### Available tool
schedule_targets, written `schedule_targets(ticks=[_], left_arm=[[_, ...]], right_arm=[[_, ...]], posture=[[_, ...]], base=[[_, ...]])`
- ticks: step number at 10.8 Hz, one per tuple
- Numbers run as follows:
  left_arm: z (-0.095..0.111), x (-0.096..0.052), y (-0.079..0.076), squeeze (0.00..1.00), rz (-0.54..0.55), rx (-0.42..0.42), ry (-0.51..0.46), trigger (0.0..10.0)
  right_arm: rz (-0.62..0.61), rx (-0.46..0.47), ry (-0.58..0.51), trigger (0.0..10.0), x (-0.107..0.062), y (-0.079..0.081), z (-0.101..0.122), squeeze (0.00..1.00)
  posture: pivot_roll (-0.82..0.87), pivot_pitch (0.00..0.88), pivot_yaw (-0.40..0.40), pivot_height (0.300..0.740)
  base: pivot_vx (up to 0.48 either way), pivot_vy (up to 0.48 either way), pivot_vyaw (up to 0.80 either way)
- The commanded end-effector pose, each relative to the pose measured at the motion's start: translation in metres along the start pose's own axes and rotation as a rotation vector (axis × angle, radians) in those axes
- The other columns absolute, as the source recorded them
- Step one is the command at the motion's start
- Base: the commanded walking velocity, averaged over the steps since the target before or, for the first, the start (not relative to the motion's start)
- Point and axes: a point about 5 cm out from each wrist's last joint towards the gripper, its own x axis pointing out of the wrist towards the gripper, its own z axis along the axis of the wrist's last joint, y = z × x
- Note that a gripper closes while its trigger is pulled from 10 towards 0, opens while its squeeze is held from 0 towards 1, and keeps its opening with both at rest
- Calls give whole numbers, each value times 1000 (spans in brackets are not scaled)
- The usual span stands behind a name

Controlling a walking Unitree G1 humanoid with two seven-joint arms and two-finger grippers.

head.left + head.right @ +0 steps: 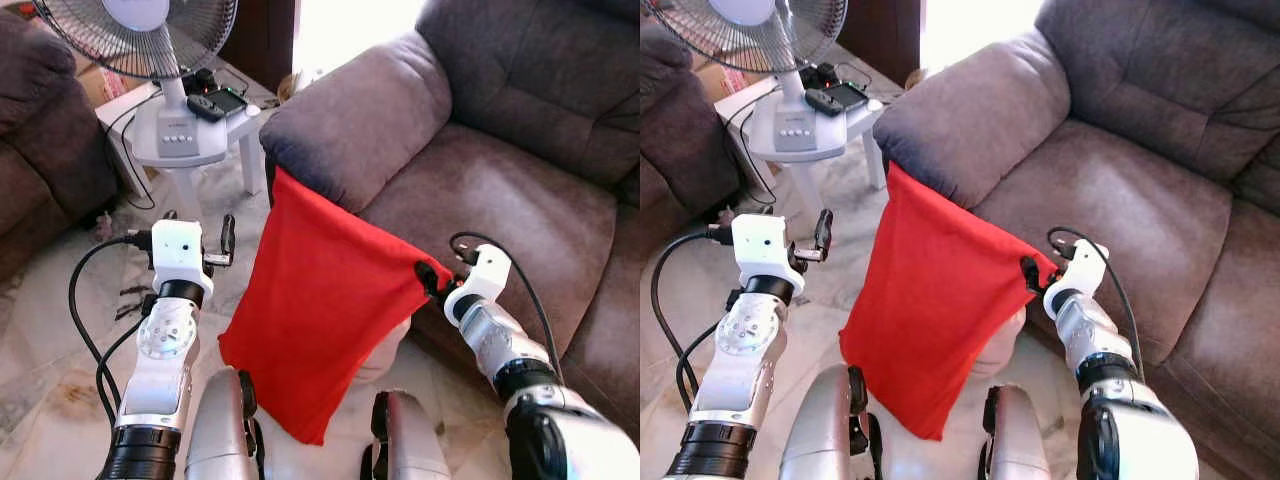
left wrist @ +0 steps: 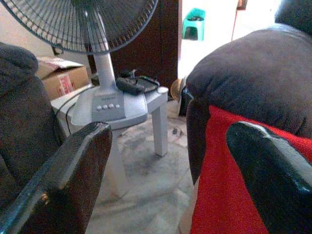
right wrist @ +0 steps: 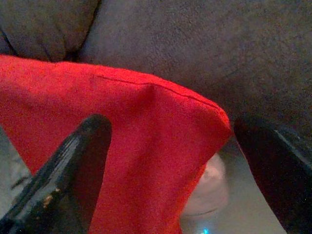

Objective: Move the pillow to the sofa from floor

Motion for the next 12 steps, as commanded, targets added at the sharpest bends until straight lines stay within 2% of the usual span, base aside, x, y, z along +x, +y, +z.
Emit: schedule_targets(ticks=[1,2,3,4,5,6,7,8,9,10,12], left_arm=[[4,-2,-2,0,-8,-12,-5,10000],[5,-2,-1,0,-8,-12,-6,10000],[7,-3,0,0,-13,-11,-6,10000],[9,-3,2,0,-23,-3,-8,10000],[12,-2,3,0,-28,1,-12,10000],[14,-2,4,0,-32,4,-14,10000],[15,-1,3,0,-39,6,-11,10000],[15,0,-1,0,-54,6,-7,10000],[17,1,-2,0,-61,3,-9,10000],[19,1,-2,0,-65,2,-9,10000],[19,0,0,0,-64,6,-7,10000]], right_arm=[[-5,73,7,10000,0,-3,1,1000],[-4,66,3,10000,1,-2,2,1000],[3,97,-4,10000,1,-1,4,0],[-10,141,-28,10000,1,-3,6,0],[-38,147,-57,10000,1,-7,10,0],[-90,146,-100,10000,-1,-14,16,0],[-151,195,-126,10000,-4,-24,19,0],[-142,230,-109,10000,-4,-24,15,0],[-96,301,-102,10000,-2,-20,11,0],[0,401,-87,10000,0,-8,7,0],[131,524,-108,10000,2,6,10,0]], posture=[[34,223,-110,592],[43,229,-107,592],[48,235,-101,592],[61,249,-90,592],[68,260,-82,592],[69,263,-77,592],[66,266,-69,592],[69,271,-65,592],[74,276,-66,592],[79,282,-69,592],[90,280,-74,592]], base=[[0,0,0],[0,0,0],[0,0,0],[0,0,0],[0,0,0],[0,0,0],[0,0,0],[0,0,0],[0,0,0],[0,0,0],[0,0,0]])
